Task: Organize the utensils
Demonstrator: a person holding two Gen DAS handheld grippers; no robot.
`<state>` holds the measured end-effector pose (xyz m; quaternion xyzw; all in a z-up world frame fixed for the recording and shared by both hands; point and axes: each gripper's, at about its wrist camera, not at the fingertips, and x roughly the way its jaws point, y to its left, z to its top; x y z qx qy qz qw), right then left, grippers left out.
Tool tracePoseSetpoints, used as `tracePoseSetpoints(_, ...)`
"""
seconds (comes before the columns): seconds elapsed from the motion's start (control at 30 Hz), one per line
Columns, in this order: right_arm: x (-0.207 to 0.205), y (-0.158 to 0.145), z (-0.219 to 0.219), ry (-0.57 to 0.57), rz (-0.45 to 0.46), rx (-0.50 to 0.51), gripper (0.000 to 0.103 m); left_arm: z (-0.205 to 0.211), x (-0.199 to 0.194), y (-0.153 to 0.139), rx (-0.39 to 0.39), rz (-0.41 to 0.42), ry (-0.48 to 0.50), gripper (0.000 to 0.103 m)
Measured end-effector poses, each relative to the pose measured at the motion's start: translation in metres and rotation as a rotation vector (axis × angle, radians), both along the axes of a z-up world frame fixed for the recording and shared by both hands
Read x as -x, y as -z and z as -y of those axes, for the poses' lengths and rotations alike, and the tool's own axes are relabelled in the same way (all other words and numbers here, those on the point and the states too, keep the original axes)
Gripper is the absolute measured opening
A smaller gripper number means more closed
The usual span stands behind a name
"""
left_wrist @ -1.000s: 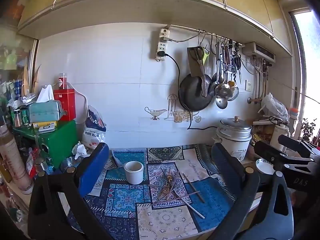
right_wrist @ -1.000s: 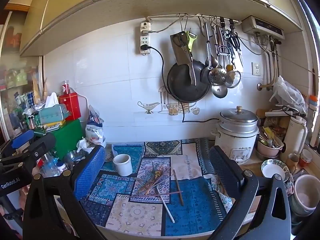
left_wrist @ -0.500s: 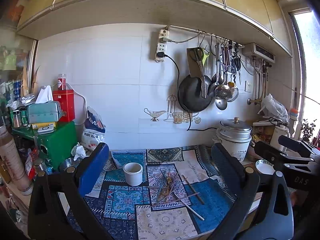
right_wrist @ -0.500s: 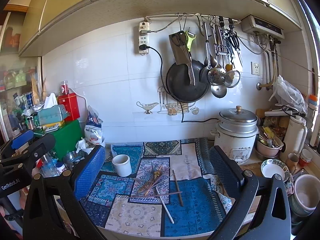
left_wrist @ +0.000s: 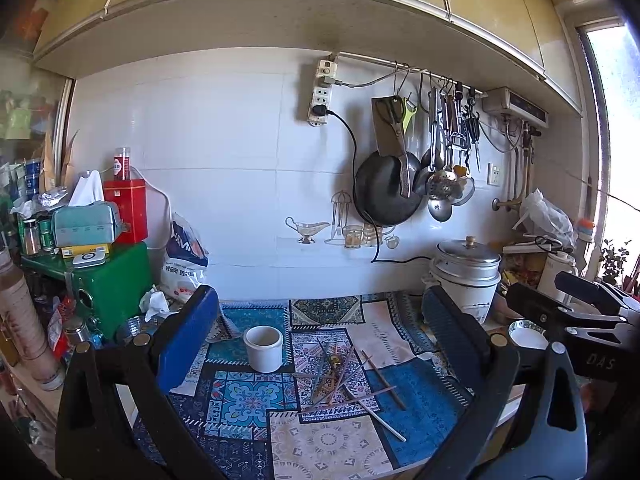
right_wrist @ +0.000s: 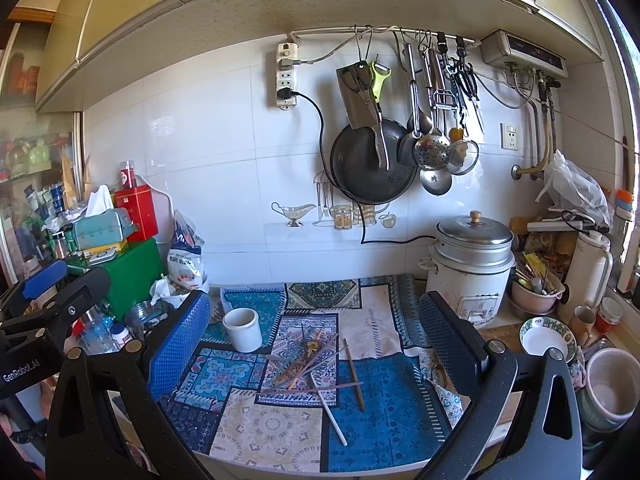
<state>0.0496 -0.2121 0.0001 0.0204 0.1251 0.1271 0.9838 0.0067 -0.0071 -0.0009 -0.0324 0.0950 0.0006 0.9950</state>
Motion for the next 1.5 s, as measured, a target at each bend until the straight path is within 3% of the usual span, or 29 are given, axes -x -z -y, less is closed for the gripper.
tracePoseSetpoints(1.07,0.002,0.002,0.001,0.004,-0.006,0.000,0.103,-0.007,0.000,0.004,0.007,-0.006,0.005,0.103)
tracePoseSetpoints(1.5,-0.023,0.011,0.002,0.030,-0.057,0.010,0.103,-0.006,-0.029,0.010,0.007,-0.054,0.019,0.103)
